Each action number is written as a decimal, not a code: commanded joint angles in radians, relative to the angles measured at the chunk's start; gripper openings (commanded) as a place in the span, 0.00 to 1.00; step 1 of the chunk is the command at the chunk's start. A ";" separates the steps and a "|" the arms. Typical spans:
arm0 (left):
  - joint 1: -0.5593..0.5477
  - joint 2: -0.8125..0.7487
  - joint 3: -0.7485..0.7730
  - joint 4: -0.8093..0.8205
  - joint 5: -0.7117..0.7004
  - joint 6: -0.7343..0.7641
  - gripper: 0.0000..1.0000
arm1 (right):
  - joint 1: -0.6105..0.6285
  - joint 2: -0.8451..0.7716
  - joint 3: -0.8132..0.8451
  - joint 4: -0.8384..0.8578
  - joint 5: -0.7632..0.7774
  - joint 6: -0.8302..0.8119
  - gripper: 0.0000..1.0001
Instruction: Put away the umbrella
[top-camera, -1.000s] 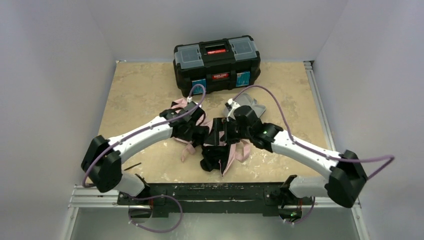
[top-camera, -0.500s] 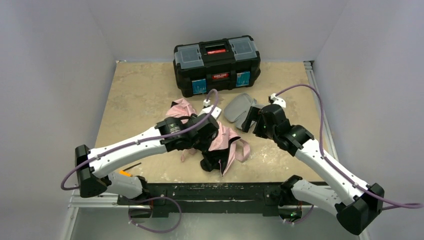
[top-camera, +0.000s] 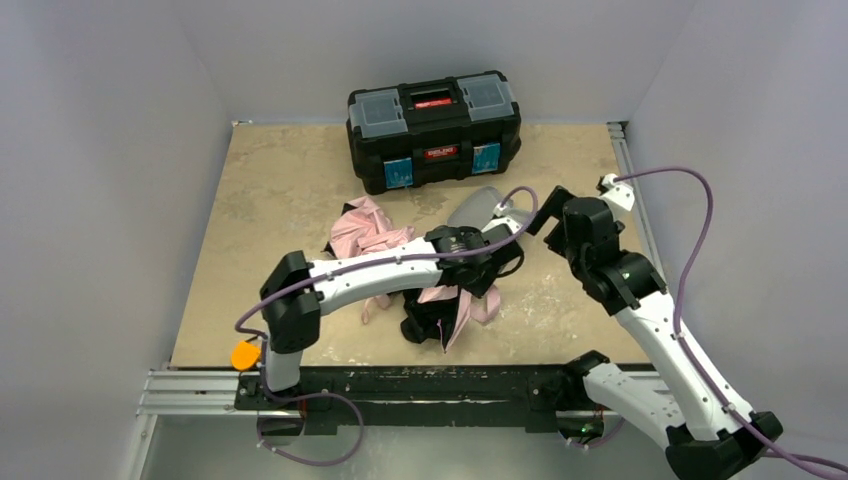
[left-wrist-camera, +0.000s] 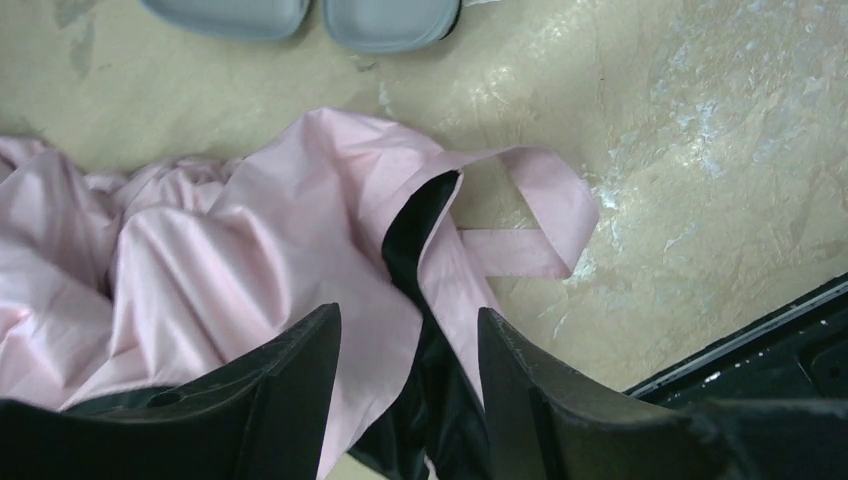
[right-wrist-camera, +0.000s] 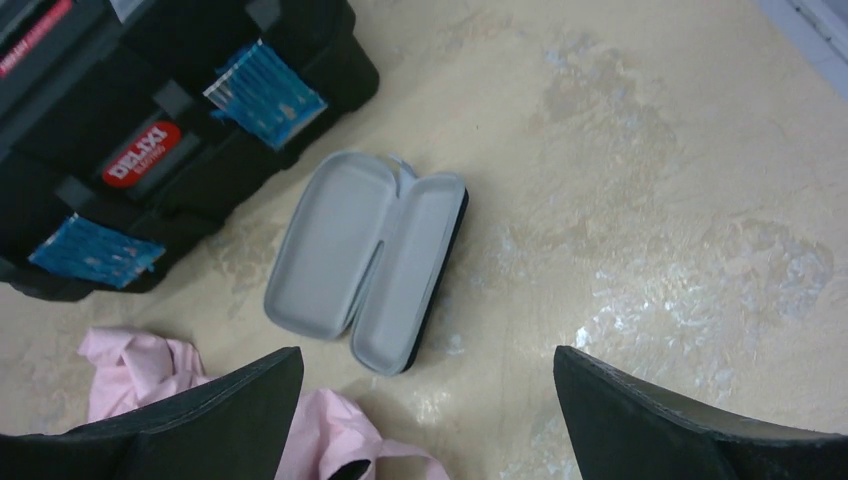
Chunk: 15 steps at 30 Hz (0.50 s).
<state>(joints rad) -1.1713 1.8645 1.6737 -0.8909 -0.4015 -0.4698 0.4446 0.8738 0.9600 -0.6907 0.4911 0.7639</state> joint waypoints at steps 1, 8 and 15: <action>0.001 0.079 0.066 0.094 0.059 0.083 0.52 | -0.020 -0.012 0.084 0.018 0.064 -0.029 0.98; 0.026 0.199 0.124 0.133 0.073 0.147 0.54 | -0.029 0.002 0.106 0.027 0.014 -0.070 0.98; 0.068 0.221 0.105 0.172 0.064 0.189 0.52 | -0.034 0.007 0.107 0.043 -0.017 -0.097 0.98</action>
<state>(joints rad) -1.1271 2.0777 1.7504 -0.7670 -0.3363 -0.3351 0.4095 0.8780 1.0325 -0.6857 0.4999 0.7029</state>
